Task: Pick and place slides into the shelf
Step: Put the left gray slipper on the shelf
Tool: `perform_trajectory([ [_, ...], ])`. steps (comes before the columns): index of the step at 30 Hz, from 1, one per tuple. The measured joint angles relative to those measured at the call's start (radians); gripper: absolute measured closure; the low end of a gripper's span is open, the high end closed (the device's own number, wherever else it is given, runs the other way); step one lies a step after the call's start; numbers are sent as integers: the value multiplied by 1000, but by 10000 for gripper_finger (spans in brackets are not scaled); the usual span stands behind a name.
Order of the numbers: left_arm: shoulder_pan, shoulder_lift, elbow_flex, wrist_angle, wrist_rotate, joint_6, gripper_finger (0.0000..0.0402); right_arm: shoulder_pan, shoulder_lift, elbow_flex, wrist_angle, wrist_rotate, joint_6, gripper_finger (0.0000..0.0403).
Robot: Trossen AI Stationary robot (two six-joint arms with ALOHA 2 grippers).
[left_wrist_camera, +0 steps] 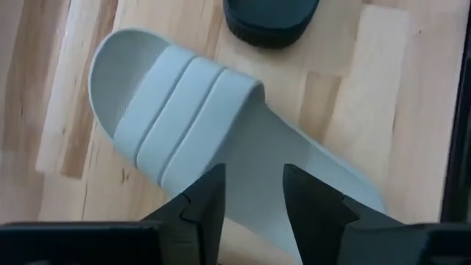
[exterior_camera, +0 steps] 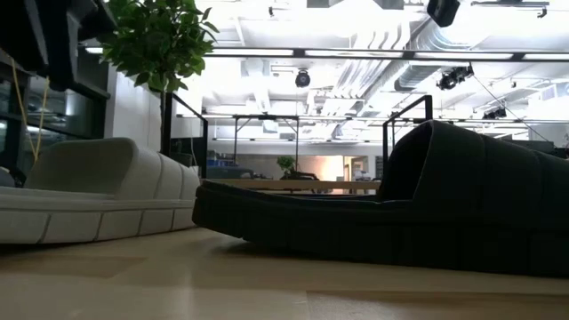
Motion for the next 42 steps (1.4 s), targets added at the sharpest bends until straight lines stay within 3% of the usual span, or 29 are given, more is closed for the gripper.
perform_trajectory([
  [4,-8,0,77,-33,1,-19,310,0,0,0,0,16,28,402],
  [10,-65,15,196,-60,-111,-1,354,0,0,0,-2,7,53,402],
  [22,-148,104,218,-156,-196,-61,399,0,0,0,-20,45,38,402],
  [33,-148,247,218,-205,-238,-43,398,0,0,-1,-33,60,44,402],
  [42,-115,256,208,-199,-278,13,382,0,0,-1,-41,68,29,402],
])
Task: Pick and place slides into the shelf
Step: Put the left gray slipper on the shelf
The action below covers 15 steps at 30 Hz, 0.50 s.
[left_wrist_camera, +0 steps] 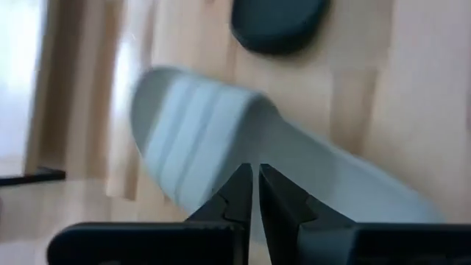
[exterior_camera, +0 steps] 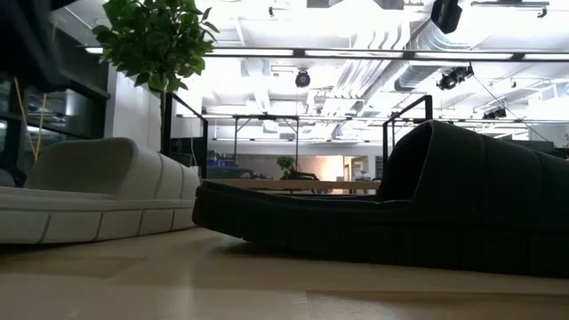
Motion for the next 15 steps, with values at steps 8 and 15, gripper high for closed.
perform_trajectory([
  [8,31,0,0,13,-77,75,314,0,0,0,0,0,-2,402],
  [15,31,0,-67,102,-68,75,261,0,0,0,0,0,-2,402],
])
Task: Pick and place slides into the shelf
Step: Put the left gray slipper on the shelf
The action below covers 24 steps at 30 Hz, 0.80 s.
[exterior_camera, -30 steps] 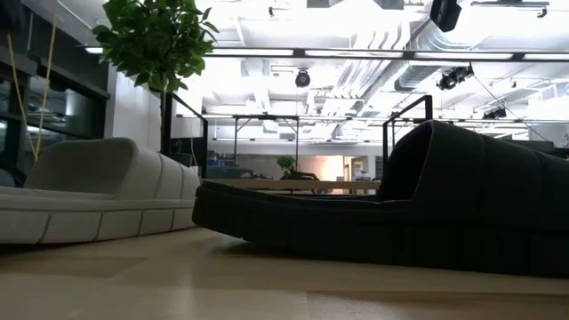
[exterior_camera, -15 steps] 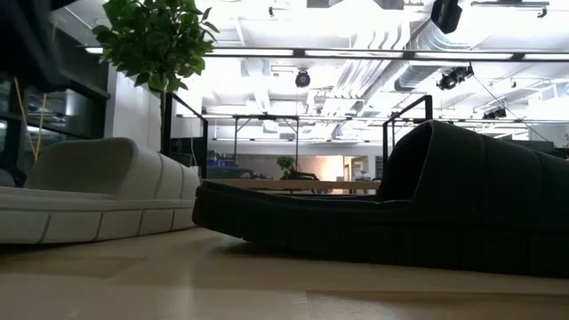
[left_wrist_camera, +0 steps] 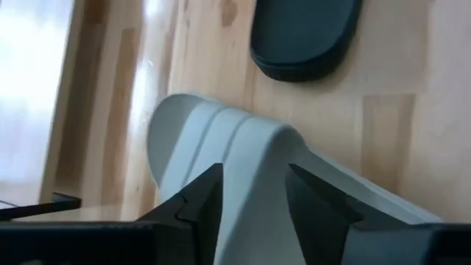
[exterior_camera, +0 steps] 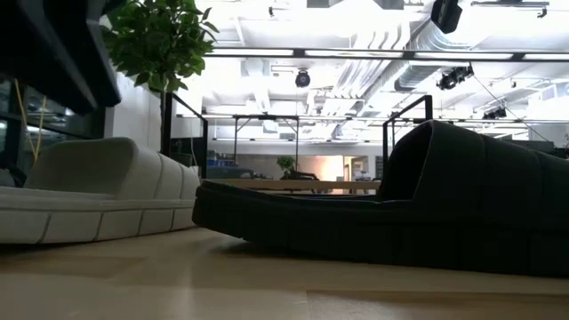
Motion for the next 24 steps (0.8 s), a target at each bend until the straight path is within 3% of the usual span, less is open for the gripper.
perform_trajectory([
  [7,0,0,-28,19,13,25,239,0,0,0,0,5,0,402],
  [15,0,0,-97,70,12,71,242,0,0,0,0,15,0,402],
  [24,3,0,-108,79,-57,71,243,0,0,0,0,19,0,402],
])
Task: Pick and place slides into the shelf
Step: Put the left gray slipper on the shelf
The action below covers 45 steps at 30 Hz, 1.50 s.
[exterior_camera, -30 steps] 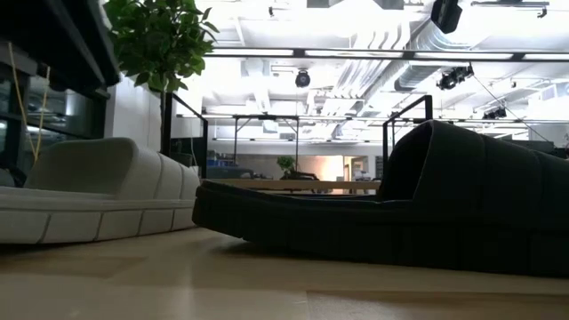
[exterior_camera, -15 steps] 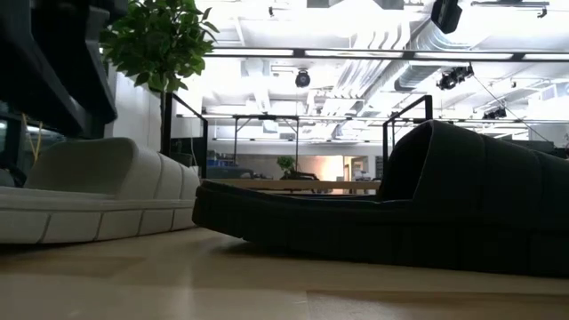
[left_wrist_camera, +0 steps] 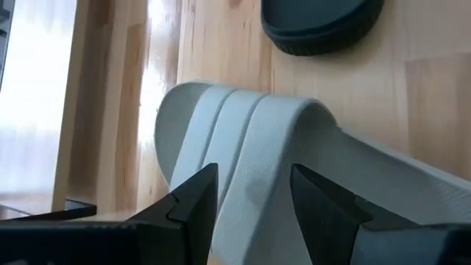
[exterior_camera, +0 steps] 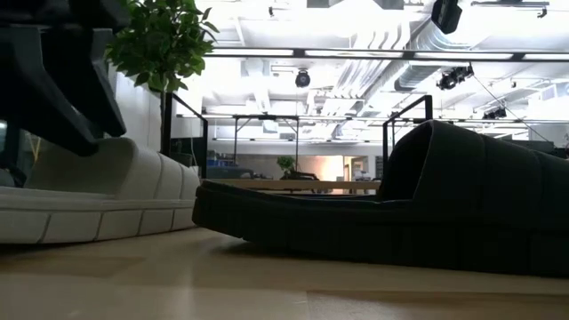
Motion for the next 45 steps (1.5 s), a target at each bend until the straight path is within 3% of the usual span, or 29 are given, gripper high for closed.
perform_trajectory([
  [17,96,0,0,22,30,7,243,0,0,0,-7,4,0,402],
  [29,95,41,-1,41,70,42,243,0,0,0,-10,7,0,402],
  [45,95,43,0,54,42,48,243,0,0,0,-14,32,0,402],
])
